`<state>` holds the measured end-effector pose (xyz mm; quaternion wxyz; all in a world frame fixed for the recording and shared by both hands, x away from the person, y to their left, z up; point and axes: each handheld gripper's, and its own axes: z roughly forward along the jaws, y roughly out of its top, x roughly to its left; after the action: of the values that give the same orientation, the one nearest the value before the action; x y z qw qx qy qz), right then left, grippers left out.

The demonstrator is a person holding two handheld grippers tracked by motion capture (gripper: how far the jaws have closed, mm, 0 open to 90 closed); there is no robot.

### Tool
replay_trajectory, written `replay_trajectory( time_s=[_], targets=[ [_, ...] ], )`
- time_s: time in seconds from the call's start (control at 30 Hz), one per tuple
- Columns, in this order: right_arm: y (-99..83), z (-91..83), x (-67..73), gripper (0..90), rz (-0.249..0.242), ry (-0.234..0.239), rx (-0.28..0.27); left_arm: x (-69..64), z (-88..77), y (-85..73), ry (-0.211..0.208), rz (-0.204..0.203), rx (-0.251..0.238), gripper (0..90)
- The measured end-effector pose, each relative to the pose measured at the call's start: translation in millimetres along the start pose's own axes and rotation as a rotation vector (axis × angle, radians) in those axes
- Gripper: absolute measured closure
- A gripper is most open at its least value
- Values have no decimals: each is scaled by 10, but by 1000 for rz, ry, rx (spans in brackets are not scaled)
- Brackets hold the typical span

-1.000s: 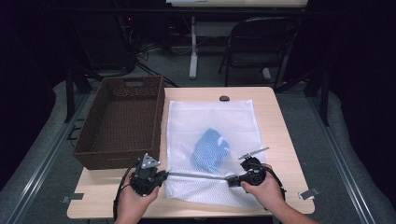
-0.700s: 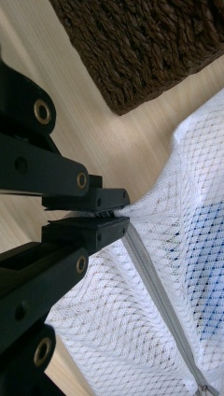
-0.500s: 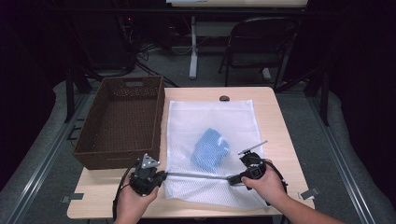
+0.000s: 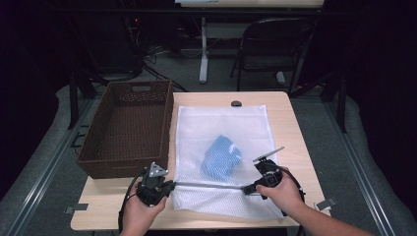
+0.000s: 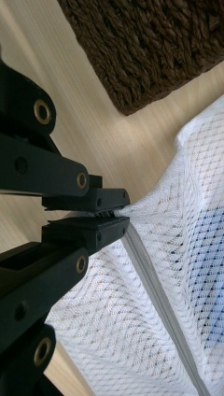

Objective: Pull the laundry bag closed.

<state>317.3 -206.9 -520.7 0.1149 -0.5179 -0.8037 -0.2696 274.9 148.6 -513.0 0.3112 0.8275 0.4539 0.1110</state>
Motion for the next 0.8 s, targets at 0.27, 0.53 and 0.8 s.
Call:
replay_trajectory(
  time_s=[0.27, 0.53, 0.8],
  targets=[
    [-62, -51, -108, 867, 13, -30, 3, 6, 12, -8, 2, -13, -3, 858],
    [-132, -126, -245, 867, 45, -51, -18, 9, 11, -6, 4, -7, -3, 858],
    [-231, -181, -395, 867, 78, -65, -23, 19, 19, -12, -6, -7, 8, 858]
  ],
)
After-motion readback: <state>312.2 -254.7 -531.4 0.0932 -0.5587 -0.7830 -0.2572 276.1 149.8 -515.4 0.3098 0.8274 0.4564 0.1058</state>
